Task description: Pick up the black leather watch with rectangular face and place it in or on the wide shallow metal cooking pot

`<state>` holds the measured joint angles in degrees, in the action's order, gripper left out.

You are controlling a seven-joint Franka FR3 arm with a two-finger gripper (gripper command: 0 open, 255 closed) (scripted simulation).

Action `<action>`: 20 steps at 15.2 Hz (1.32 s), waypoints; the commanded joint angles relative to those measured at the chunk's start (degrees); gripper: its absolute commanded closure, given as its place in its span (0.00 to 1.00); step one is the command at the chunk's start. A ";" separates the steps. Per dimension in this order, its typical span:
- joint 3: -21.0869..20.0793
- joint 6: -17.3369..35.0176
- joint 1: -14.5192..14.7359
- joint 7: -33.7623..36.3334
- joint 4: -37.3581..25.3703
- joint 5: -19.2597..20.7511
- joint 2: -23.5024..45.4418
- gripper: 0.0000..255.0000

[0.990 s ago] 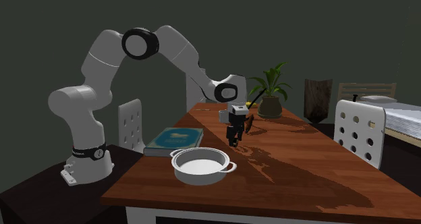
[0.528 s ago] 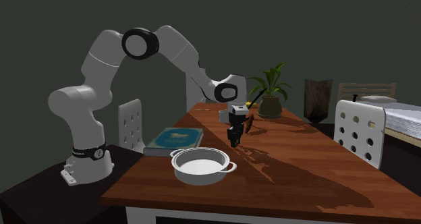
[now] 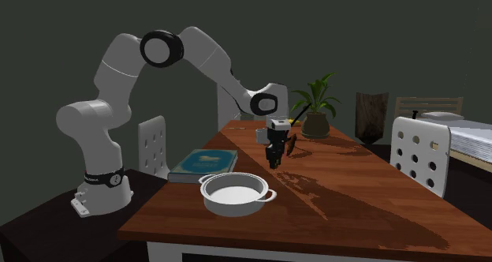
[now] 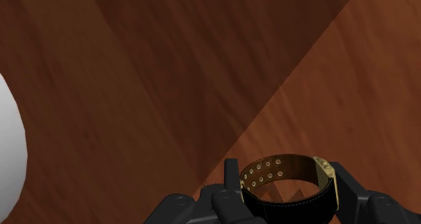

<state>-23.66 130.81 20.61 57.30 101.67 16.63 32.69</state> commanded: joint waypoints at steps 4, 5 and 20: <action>-0.81 -2.72 -0.49 -0.67 -0.61 -1.17 -2.23 1.00; -0.97 -3.28 -0.59 -0.81 -0.75 -1.40 -2.68 1.00; -2.71 -10.17 -2.88 -3.65 -1.27 -4.98 -9.65 1.00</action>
<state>-26.31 120.19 18.45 54.26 98.95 12.09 24.14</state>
